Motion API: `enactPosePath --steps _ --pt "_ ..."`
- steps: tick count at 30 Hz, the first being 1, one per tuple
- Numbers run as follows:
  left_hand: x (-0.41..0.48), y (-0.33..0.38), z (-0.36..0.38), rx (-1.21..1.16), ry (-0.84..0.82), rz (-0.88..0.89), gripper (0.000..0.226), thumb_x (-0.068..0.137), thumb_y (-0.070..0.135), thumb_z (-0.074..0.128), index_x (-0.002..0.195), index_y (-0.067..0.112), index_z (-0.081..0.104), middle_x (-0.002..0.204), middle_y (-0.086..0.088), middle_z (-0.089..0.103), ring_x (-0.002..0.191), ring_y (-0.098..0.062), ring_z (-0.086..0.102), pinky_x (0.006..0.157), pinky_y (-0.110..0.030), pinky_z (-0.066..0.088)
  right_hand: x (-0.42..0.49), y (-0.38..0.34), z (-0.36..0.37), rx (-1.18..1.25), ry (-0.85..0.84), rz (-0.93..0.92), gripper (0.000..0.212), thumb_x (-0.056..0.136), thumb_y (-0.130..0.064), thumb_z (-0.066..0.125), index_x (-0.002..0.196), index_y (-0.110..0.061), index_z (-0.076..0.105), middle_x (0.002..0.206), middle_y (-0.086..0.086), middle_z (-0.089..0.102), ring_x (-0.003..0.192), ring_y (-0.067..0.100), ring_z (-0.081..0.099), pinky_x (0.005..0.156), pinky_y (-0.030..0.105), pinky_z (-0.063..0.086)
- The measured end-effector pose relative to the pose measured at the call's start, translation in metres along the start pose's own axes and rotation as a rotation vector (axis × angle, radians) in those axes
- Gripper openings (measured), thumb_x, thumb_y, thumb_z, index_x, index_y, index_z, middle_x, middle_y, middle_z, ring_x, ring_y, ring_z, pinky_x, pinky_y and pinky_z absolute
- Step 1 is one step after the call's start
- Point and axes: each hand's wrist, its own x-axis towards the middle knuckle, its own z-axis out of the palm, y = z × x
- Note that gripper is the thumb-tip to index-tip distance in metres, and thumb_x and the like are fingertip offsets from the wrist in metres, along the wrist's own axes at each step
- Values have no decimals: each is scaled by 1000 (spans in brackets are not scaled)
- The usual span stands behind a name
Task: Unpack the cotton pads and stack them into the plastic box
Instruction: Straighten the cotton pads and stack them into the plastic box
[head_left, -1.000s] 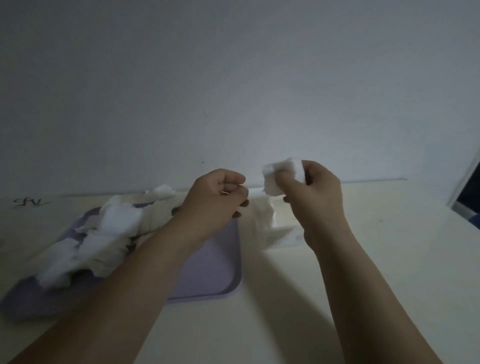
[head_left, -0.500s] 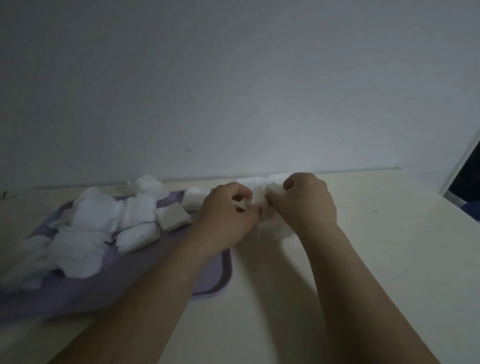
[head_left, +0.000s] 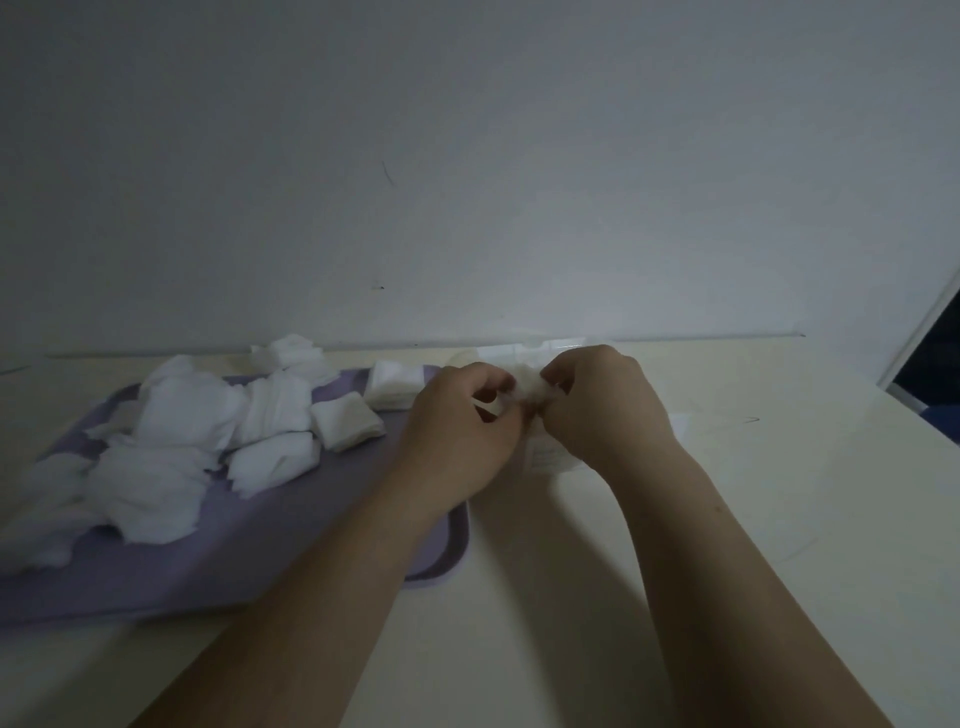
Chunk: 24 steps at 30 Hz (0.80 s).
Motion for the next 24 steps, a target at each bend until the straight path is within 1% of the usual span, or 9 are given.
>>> enactPosePath --steps 3,6,9,13,15,17,20,22,24 --pt "-1 -1 0 -37 6 -11 22 89 42 78 108 34 73 101 18 66 73 0 69 75 -32 60 -2 2 -4 48 45 1 30 80 -7 64 107 -9 77 105 10 73 99 31 69 87 45 62" --pt "-4 0 -4 -30 -1 -31 33 92 48 73 122 35 69 110 16 66 83 -1 70 83 -34 61 -2 4 -3 82 92 9 43 81 -5 63 122 -18 73 120 3 67 109 25 65 92 40 58" --pt "-5 3 -12 -32 4 -51 35 95 46 68 126 31 68 113 13 67 90 -6 70 90 -41 61 -2 5 -2 103 124 15 53 83 -2 59 130 -24 67 124 -1 64 113 22 62 90 38 55" --pt "-5 8 -29 55 -7 -45 31 96 40 69 124 29 67 117 13 66 95 -3 67 89 -27 54 -4 3 -2 102 159 7 54 83 -1 56 130 -24 66 126 -1 61 110 21 61 86 37 55" --pt "-7 9 -37 93 -15 -18 25 94 37 70 119 29 69 112 12 69 91 -3 68 86 -26 53 -5 2 -1 80 205 -20 57 81 1 54 132 -23 66 128 -1 59 117 23 59 86 38 54" --pt "-12 6 -48 153 -24 18 17 93 31 71 109 28 72 109 11 71 91 -3 69 87 -27 55 -9 -4 3 64 312 -112 58 81 2 50 130 -20 69 127 2 60 119 26 56 85 40 52" --pt "-19 -6 -76 338 16 76 5 90 24 72 94 27 73 104 6 71 91 -11 70 88 -29 55 -27 -24 16 105 445 -381 54 81 -12 34 114 -12 77 114 8 68 106 33 62 77 42 56" --pt "-23 -16 -99 487 33 46 6 90 24 73 95 22 75 104 -1 69 93 -21 69 87 -35 55 -40 -35 30 150 351 -530 55 82 -18 31 109 -10 78 109 8 69 100 33 65 74 40 57" --pt "-29 -29 -123 619 47 -25 11 90 27 73 96 18 75 103 -6 68 93 -29 67 84 -38 54 -52 -46 45 178 159 -606 52 81 -11 37 113 -10 77 112 7 70 103 33 67 77 44 59"
